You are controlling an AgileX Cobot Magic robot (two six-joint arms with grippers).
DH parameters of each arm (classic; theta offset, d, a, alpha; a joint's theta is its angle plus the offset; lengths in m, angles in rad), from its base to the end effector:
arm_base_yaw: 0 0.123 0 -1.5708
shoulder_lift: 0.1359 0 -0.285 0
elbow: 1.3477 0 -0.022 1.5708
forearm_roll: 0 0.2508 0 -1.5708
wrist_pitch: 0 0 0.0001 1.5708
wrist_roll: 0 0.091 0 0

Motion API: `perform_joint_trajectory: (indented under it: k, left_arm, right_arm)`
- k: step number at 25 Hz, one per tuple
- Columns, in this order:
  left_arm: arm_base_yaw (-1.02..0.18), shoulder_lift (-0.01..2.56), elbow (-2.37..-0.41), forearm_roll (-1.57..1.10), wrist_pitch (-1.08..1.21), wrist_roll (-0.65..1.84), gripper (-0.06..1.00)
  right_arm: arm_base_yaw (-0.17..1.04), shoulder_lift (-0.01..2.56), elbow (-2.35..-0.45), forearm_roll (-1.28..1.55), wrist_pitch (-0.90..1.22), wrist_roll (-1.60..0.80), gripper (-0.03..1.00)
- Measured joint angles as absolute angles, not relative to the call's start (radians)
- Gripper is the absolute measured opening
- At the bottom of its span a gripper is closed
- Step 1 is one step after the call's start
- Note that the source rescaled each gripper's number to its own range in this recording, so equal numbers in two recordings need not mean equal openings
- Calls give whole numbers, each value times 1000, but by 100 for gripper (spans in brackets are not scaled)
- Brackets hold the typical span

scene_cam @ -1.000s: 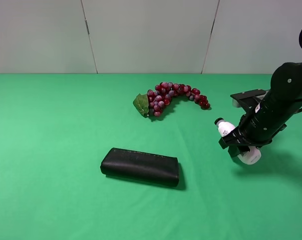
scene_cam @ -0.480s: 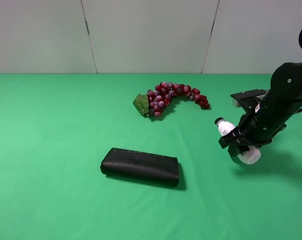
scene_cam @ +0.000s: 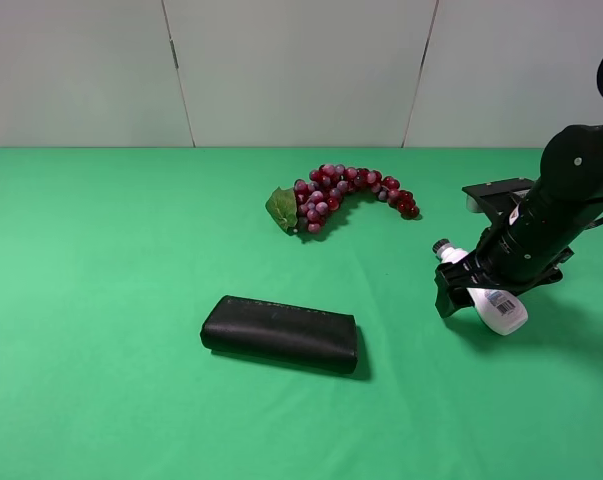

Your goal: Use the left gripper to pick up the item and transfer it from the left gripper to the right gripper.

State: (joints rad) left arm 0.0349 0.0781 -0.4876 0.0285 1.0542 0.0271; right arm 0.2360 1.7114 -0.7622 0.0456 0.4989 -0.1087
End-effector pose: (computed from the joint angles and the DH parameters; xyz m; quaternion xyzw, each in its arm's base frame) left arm 0.0086 0.0026 0.2742 -0.0033 0.8743 0.0293 0.4845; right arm 0.2685 0.0666 0.1321 -0.1520 0.9827 0.0196 0.1037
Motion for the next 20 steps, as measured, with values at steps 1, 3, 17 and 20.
perform_joint_trajectory:
  k: [1,3,17,20]
  left_arm:
    - [35,78,-488,28,1054,27,99]
    - [35,78,-488,28,1054,27,99]
    - [35,78,-488,28,1054,27,99]
    - [35,78,-488,28,1054,27,99]
  right_arm:
    - [236,1711,-762,46,499,-109,99]
    - [236,1711,-762,46,499,-109,100]
    - [236,1581,-829,46,634,-106,100]
    - [236,1505,-830,45,677,-106,100]
